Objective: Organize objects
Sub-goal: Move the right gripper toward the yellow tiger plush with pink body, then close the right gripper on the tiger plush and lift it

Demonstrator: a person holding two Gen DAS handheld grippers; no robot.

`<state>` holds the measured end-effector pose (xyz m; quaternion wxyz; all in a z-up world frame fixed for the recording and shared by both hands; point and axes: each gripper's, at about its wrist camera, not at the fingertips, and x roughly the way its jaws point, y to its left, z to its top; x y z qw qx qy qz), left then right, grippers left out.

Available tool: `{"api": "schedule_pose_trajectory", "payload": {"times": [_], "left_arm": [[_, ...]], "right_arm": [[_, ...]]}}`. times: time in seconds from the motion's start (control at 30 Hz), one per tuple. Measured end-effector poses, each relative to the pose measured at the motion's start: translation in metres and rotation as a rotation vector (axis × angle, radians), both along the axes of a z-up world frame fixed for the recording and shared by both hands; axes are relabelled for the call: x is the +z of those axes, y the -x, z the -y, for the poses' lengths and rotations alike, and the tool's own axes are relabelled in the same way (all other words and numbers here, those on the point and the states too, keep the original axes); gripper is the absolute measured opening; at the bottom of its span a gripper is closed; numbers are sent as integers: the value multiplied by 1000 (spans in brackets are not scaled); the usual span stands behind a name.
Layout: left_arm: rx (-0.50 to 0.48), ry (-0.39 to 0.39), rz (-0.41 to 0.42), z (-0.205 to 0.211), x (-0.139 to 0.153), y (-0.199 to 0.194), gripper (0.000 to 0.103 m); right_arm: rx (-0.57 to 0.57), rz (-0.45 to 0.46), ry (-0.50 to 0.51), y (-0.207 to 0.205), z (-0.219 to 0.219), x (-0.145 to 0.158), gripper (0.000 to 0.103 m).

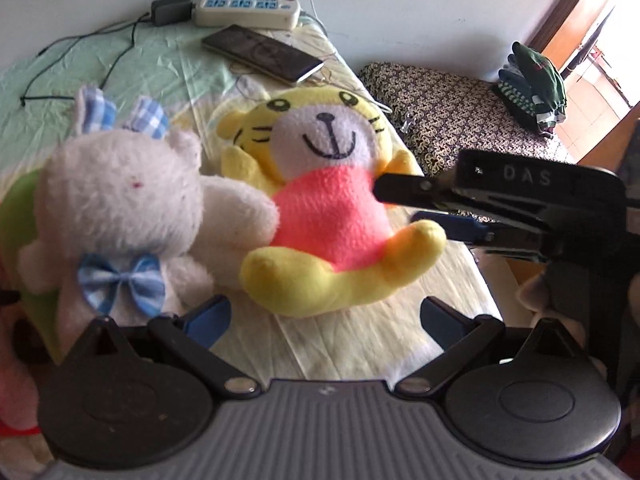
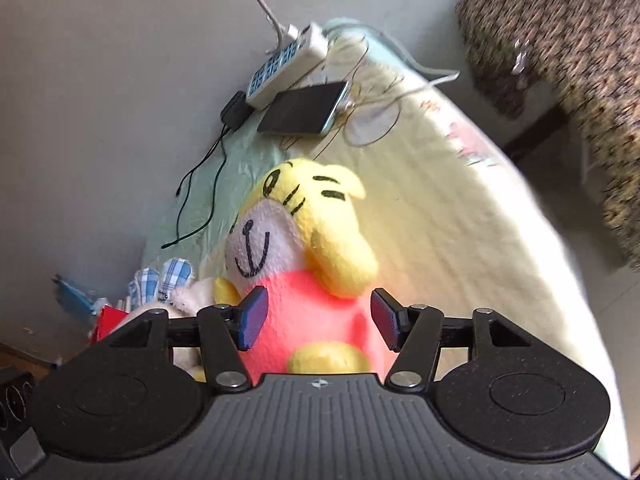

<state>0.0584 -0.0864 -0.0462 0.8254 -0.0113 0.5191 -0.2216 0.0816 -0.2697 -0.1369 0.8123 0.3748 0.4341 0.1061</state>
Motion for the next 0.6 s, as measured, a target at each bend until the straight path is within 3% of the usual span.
{"api": "schedule_pose_trajectory", "payload": {"times": [0.17,0.37,0.6], "left_arm": [[-8,1,-10,5,2,-2,100],[-36,-22,7,12,-4,-11,100],[-104,7,-21,16,-3,-3,100]], "right_arm": [[30,-9,-79,-10,-5,-13,68],[49,-7,-179,-6,6,-20,45],[65,4,-132,17,16,-9,41]]}}
